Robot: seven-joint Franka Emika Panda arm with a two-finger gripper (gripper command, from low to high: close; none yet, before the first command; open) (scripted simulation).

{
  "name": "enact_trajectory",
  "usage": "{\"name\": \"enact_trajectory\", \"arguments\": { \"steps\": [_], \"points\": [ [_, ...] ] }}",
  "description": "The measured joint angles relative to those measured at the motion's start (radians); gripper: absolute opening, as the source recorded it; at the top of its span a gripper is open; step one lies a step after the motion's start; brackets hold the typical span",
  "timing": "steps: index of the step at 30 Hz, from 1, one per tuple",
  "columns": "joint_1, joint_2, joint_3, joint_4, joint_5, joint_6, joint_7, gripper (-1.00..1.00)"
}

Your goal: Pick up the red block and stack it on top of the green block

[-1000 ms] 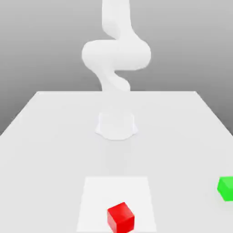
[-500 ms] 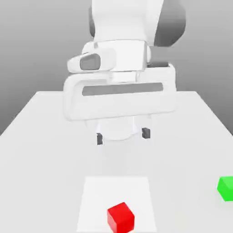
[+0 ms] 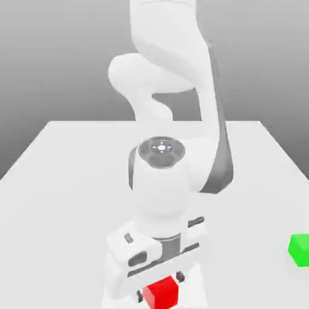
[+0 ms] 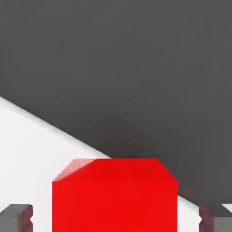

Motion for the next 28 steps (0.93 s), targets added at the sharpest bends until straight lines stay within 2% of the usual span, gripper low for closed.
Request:
{"name": "enact_trajectory", "arguments": {
  "steps": [4,9,20,24,25,28],
  "points": [
    [-0.001,0.007,0.001,0.001,0.0,0.005,0.0,-1.0],
    [0.013,-0.142,-0.004,-0.022,-0.025,-0.122,0.019,-1.0],
    [0.329,-0.206,0.267,0.004,-0.119,-0.217,0.137,-1.0],
    [0.423,-0.082,0.275,0.03,-0.207,-0.123,0.21,-1.0],
    [0.432,-0.059,0.267,0.032,-0.219,-0.104,0.219,1.0],
    [0.432,-0.059,0.267,0.032,-0.219,-0.104,0.219,1.0]
  ]
}}
